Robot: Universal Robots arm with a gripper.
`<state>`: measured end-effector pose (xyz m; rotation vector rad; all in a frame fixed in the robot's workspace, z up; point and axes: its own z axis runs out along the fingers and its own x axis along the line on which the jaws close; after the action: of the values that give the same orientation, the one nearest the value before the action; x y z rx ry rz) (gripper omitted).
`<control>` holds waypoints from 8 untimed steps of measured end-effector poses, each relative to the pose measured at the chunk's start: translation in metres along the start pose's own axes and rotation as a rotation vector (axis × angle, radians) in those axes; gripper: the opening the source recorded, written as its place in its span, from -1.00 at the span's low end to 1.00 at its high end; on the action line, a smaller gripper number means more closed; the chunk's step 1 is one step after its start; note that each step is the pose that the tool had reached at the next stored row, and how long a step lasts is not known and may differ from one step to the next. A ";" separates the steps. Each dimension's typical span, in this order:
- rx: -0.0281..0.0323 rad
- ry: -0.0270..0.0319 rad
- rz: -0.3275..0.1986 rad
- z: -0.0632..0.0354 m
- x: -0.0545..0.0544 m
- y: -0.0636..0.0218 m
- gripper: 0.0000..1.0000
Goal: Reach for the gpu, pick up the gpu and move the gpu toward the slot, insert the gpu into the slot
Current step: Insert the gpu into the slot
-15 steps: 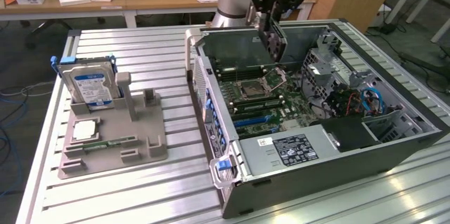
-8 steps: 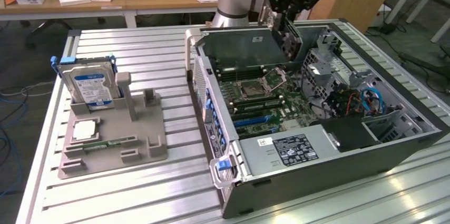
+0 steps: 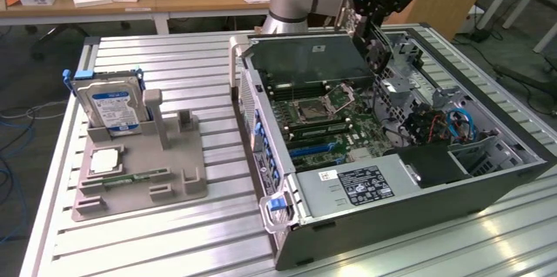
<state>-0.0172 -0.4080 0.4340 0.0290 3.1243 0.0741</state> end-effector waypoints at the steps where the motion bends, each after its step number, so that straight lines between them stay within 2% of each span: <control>1: 0.0002 -0.0002 0.001 0.0000 -0.002 0.0000 -0.47; 6: -0.0005 -0.0001 -0.001 0.0002 -0.002 -0.0002 -0.47; 8: -0.0007 0.0015 -0.030 0.0001 -0.002 -0.0002 -0.47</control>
<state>-0.0151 -0.4083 0.4339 -0.0183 3.1251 0.0748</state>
